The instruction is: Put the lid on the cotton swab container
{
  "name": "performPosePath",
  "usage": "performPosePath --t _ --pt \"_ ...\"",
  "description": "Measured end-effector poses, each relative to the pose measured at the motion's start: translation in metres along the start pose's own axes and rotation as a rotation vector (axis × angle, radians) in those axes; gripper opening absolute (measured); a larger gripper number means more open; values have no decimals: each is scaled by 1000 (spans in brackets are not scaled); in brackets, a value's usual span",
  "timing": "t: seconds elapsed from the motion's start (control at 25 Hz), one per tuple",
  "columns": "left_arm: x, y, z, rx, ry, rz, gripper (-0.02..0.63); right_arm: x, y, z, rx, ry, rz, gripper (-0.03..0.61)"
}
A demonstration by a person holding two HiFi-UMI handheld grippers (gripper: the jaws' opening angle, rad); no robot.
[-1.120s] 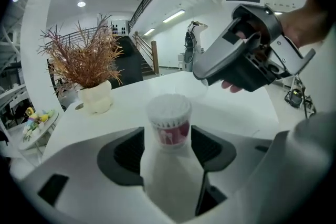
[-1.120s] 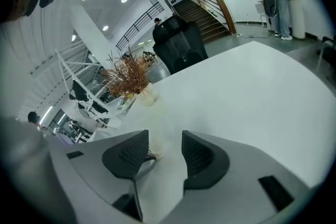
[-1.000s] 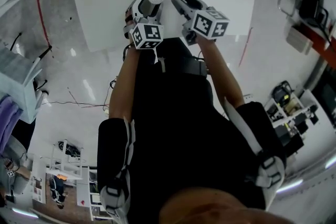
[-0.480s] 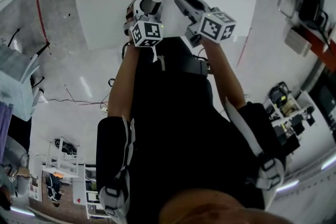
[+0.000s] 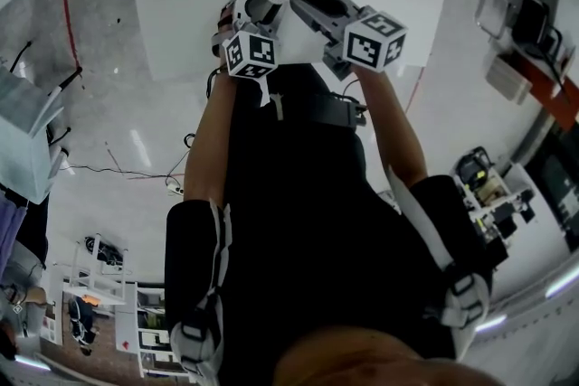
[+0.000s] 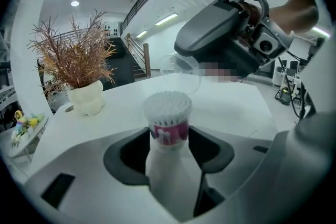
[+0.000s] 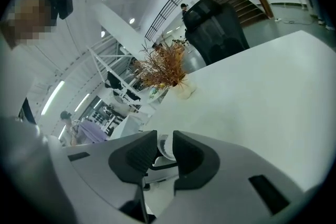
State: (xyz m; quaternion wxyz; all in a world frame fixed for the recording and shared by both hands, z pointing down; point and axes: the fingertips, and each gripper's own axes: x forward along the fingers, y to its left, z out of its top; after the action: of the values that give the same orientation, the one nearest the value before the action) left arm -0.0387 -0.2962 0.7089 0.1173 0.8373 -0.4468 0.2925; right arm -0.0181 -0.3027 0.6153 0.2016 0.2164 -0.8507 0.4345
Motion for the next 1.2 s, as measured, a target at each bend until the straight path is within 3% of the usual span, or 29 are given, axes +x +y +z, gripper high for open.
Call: performPosePath --t 0.24,0.4,0.76,0.88,1.2 --pt "-2 -3 -3 12 -8 -91 227 15 5 -6 -100 75 32 91" --pt "-4 -11 -2 62 -10 -153 227 23 2 -13 -178 131 7 91" --pt "-3 -14 -2 67 -1 -163 227 29 -3 -23 -303 211 -46 84" --pt "-3 -12 -5 68 1 -166 227 35 -2 -28 -364 240 -70 49" --pt "-4 -12 -5 70 2 -163 227 40 -2 -28 -442 222 -140 21"
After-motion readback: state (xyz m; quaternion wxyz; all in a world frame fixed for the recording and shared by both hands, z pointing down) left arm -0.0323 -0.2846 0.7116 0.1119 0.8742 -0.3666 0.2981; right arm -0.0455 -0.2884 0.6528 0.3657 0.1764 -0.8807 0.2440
